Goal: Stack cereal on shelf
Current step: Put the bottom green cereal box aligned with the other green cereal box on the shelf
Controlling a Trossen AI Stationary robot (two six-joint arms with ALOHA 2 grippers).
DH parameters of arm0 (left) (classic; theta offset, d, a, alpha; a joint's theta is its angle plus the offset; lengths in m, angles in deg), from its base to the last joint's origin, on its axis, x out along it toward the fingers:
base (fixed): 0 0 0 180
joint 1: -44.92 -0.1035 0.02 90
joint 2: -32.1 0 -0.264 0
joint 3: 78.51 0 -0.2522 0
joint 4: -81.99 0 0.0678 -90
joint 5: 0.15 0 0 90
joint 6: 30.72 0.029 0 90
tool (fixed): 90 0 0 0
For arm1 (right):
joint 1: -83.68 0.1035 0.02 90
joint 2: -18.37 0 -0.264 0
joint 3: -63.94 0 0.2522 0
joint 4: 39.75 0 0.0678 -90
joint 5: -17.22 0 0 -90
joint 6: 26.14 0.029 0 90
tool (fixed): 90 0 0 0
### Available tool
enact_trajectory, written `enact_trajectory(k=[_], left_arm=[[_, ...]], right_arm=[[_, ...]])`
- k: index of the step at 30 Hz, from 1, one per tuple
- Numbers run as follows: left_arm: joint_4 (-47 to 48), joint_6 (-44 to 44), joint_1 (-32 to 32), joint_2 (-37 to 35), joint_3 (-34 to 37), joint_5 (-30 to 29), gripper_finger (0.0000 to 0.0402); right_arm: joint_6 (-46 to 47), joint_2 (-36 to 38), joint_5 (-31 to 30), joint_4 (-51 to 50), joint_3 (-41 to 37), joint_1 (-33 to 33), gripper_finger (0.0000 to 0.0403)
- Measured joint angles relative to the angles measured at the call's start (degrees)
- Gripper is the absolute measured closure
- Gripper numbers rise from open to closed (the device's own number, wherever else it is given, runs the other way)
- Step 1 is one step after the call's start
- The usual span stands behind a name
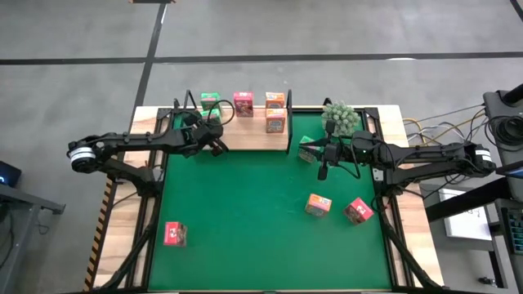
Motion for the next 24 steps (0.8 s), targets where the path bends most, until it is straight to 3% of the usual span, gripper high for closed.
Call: enact_trajectory(k=[24], left_arm=[[3.0, -0.4, -0.7, -0.1, 0.1, -0.2, 0.0402]], right_arm=[[-0.1, 0.0, 0.0, 0.0, 0.0, 0.0, 0.0385]])
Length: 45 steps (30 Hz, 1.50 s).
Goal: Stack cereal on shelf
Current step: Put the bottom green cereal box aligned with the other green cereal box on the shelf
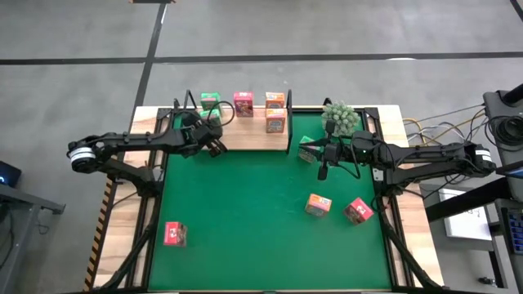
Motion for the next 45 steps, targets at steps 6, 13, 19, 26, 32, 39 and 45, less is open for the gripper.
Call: enact_trajectory(k=[6, 13, 19, 26, 32, 39, 45], left_arm=[[-2.7, 2.0, -1.0, 0.0, 0.0, 0.0, 0.0402], [-0.6, 1.0, -1.0, 0.0, 0.0, 0.0, 0.0401], [0.7, -0.4, -1.0, 0.0, 0.0, -0.1, 0.0402], [-0.9, 0.1, -1.1, 0.0, 0.0, 0.0, 0.0402], [-1.1, 0.6, -1.4, 0.0, 0.0, 0.0, 0.0402], [-2.2, 0.8, -1.8, 0.0, 0.0, 0.0, 0.0402], [-3.1, 0.8, -1.8, 0.0, 0.0, 0.1, 0.0402]], right_arm=[[0.0, 0.0, 0.0, 0.0, 0.0, 0.0, 0.0385], [0.0, 0.0, 0.0, 0.0, 0.0, 0.0, 0.0385], [0.0, 0.0, 0.0, 0.0, 0.0, 0.0, 0.0385], [0.0, 0.0, 0.0, 0.0, 0.0, 0.0, 0.0385], [0.0, 0.0, 0.0, 0.0, 0.0, 0.0, 0.0385], [0.0, 0.0, 0.0, 0.0, 0.0, 0.0, 0.0385], [0.0, 0.0, 0.0, 0.0, 0.0, 0.0, 0.0385]])
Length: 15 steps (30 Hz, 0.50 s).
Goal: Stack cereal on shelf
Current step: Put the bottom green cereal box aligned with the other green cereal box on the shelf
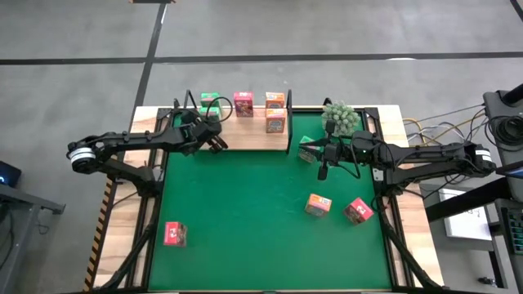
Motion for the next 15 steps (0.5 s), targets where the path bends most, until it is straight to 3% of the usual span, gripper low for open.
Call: enact_trajectory(k=[15], left_arm=[[0.9, -1.4, 0.9, -0.9, -0.1, 0.1, 0.0402]], right_arm=[[0.0, 0.0, 0.0, 0.0, 0.0, 0.0, 0.0385]])
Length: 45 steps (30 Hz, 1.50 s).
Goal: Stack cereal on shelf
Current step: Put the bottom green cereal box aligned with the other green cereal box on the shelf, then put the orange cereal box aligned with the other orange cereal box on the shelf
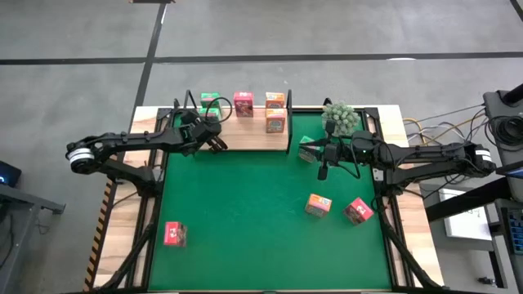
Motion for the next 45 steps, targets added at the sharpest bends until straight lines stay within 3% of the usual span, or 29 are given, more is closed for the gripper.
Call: enact_trajectory(k=[11, 23, 28, 40, 45], left_arm=[[8.6, -2.5, 7.3, -4.3, -6.9, 0.0, 0.0402], [5.5, 1.2, 30.3, -13.0, -10.2, 4.3, 0.0402], [5.5, 1.1, 37.0, -16.2, -10.1, 4.5, 0.0402], [2.2, 13.1, 39.1, -21.5, -8.4, 4.5, 0.0402], [-1.1, 13.9, 39.1, -23.9, -6.7, 4.5, 0.0402]], right_arm=[[0.1, 0.0, 0.0, 0.1, 0.0, 0.0, 0.0385], [3.1, 0.0, 0.0, 1.2, 0.0, 0.0, 0.0385], [7.4, 0.0, 0.0, 1.3, 0.0, 0.0, 0.0385], [21.5, 0.0, 2.1, 6.8, 0.0, 3.8, 0.0385], [24.9, 0.0, 2.1, 6.4, 1.3, 6.6, 0.0385]])
